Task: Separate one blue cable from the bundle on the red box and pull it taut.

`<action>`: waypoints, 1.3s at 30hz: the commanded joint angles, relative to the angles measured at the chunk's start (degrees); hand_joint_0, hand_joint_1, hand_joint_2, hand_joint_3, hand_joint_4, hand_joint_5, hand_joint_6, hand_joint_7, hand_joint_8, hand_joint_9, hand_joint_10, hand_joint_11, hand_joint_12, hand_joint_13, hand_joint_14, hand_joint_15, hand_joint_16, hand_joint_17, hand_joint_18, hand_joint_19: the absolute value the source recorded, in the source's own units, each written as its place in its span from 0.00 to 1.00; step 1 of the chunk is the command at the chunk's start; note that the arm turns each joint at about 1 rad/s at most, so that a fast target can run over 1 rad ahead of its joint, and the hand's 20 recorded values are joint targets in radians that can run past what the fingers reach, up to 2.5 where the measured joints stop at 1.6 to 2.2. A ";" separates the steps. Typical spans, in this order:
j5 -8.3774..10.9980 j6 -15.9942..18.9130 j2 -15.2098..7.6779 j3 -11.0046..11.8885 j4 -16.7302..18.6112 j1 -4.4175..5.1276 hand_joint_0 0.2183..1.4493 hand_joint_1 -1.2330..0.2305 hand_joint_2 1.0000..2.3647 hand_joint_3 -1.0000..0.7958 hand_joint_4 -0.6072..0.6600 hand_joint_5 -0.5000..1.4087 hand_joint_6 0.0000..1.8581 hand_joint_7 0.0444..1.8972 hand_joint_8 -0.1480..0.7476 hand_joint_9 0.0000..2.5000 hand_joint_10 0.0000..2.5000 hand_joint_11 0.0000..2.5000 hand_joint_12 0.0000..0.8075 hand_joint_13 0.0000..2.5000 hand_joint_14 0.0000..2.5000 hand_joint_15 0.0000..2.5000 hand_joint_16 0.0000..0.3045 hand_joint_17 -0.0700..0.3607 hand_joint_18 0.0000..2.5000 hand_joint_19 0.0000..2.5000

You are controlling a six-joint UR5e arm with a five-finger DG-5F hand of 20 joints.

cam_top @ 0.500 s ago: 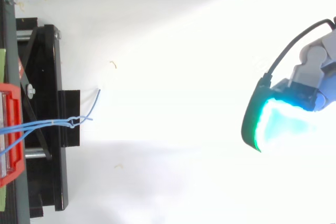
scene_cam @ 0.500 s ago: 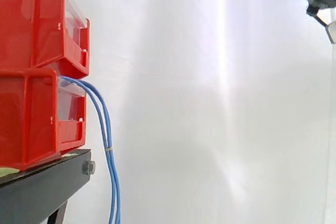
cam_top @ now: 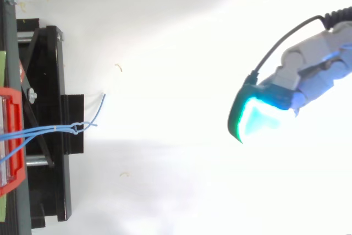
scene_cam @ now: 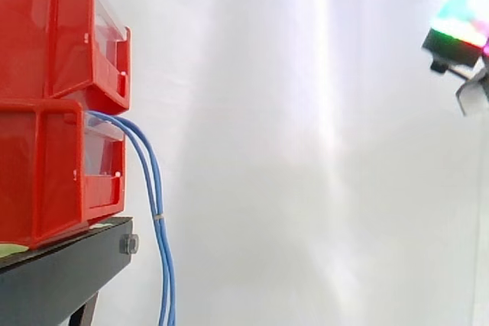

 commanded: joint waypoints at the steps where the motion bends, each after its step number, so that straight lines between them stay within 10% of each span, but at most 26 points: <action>1: 1.28 -0.18 -1.14 0.00 0.59 0.15 0.27 0.45 0.00 0.29 0.66 0.17 0.27 0.39 0.50 0.29 0.00 0.13 0.39 0.22 0.00 0.08 0.15 0.40 0.23 0.14; 17: 4.27 -3.78 -1.14 0.00 1.47 -0.29 0.28 0.45 0.00 0.29 0.66 0.17 0.27 0.39 0.50 0.30 0.00 0.13 0.39 0.22 0.00 0.08 0.15 0.40 0.23 0.14; 21: 5.68 -11.43 -1.14 -1.93 2.44 0.06 0.28 0.45 0.00 0.29 0.66 0.17 0.27 0.39 0.50 0.30 0.00 0.13 0.39 0.22 0.00 0.08 0.15 0.40 0.24 0.14; 29: 10.95 -17.85 -1.14 -9.14 17.99 0.77 0.28 0.45 0.00 0.29 0.66 0.17 0.27 0.39 0.50 0.30 0.00 0.13 0.40 0.22 0.00 0.08 0.15 0.40 0.24 0.14; 35: 16.58 -19.87 -2.55 -10.81 24.06 2.17 0.28 0.45 0.00 0.29 0.66 0.17 0.27 0.39 0.50 0.30 0.00 0.13 0.40 0.22 0.00 0.08 0.15 0.40 0.24 0.15; 39: 16.84 -19.25 -4.39 -10.72 25.11 2.35 0.28 0.45 0.00 0.29 0.66 0.17 0.27 0.39 0.50 0.30 0.00 0.13 0.40 0.22 0.00 0.08 0.15 0.40 0.24 0.14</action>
